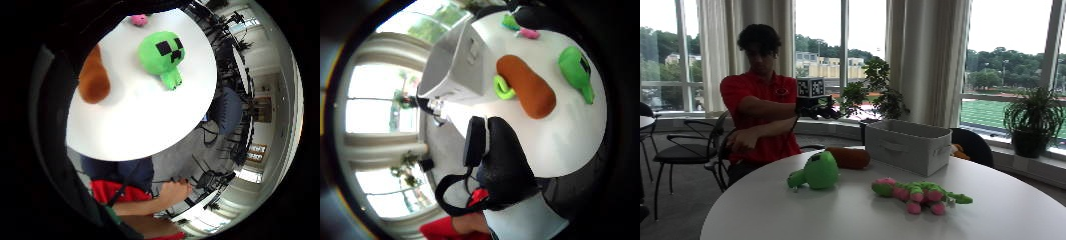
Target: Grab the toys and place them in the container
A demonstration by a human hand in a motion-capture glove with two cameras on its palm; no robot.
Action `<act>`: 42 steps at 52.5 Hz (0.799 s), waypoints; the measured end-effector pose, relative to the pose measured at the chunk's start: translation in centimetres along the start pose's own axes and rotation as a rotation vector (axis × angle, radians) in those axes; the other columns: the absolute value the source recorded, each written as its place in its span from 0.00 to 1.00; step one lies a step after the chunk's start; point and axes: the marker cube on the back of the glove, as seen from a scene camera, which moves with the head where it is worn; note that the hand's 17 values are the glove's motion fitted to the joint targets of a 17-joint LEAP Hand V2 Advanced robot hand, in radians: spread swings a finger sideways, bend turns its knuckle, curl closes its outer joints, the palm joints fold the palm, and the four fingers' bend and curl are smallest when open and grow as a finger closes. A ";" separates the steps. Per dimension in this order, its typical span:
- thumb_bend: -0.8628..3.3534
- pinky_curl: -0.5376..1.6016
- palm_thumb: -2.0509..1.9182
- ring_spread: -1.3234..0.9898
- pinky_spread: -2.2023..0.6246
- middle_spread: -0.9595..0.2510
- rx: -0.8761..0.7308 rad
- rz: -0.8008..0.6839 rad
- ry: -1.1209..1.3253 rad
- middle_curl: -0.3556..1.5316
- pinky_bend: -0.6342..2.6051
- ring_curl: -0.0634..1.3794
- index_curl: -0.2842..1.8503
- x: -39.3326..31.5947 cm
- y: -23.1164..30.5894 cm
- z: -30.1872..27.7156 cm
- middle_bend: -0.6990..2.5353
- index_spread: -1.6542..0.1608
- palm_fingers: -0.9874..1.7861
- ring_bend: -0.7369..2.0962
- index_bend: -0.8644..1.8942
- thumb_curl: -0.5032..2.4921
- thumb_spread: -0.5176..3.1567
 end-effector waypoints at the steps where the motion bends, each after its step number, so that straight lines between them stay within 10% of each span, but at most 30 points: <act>1: 0.21 0.29 0.52 0.55 0.78 0.74 0.001 0.000 0.000 0.21 0.32 0.04 0.15 0.0 0.0 0.0 0.28 0.82 0.42 0.31 0.39 0.17 0.26; 15: 0.20 0.34 0.51 0.53 0.79 0.67 -0.005 -0.001 -0.004 0.27 0.35 0.07 0.21 0.0 0.2 0.0 0.30 0.73 0.39 0.32 0.39 0.21 0.44; 42: 0.20 0.38 0.51 0.52 0.79 0.66 0.012 0.020 -0.067 0.33 0.36 0.12 0.27 1.4 -2.0 0.3 0.29 0.70 0.37 0.33 0.38 0.24 0.49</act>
